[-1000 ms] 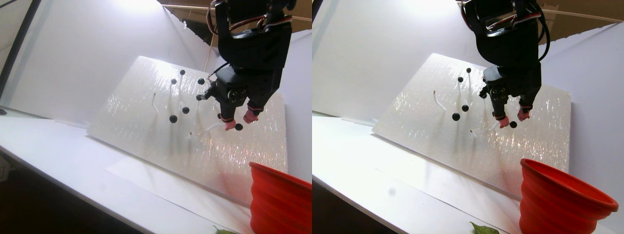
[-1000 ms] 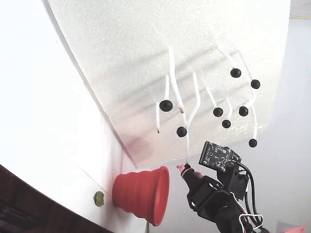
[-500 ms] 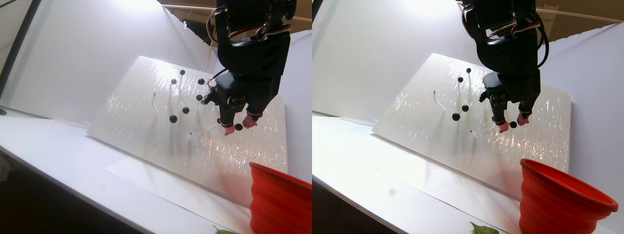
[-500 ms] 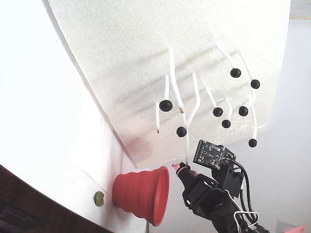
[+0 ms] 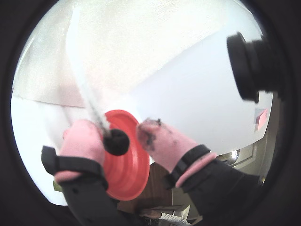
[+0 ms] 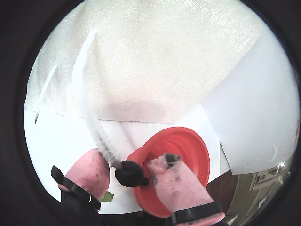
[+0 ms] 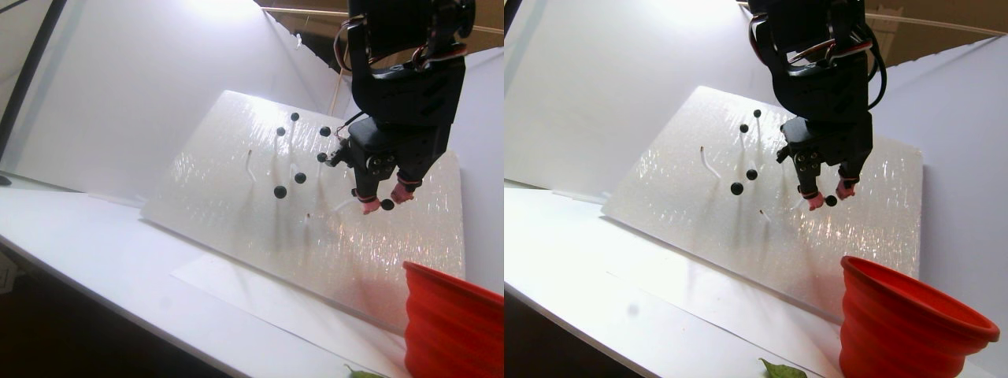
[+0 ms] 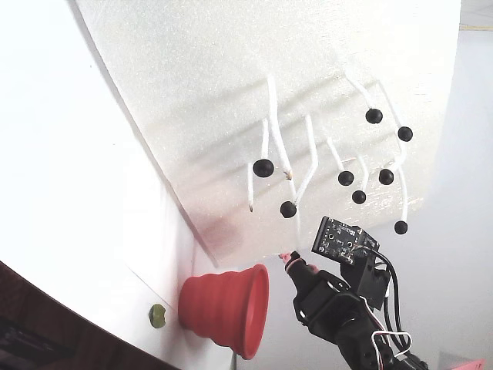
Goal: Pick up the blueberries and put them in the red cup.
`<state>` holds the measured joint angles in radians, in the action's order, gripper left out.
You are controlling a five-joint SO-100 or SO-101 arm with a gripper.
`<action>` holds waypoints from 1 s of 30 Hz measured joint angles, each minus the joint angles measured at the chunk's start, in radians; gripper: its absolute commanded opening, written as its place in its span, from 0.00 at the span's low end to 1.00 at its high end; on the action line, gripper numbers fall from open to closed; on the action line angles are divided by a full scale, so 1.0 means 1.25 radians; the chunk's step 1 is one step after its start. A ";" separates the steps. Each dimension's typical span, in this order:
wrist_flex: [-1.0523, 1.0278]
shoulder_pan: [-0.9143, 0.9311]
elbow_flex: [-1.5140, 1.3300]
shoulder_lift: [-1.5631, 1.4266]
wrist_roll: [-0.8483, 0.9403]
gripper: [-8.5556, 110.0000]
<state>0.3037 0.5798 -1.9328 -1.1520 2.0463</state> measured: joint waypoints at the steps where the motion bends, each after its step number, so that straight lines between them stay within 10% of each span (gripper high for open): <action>1: 0.000 0.000 0.000 0.000 0.000 0.19; 30: 0.000 0.000 -0.020 0.000 0.027 0.16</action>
<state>0.3037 0.5798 -1.9574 -1.1520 2.0801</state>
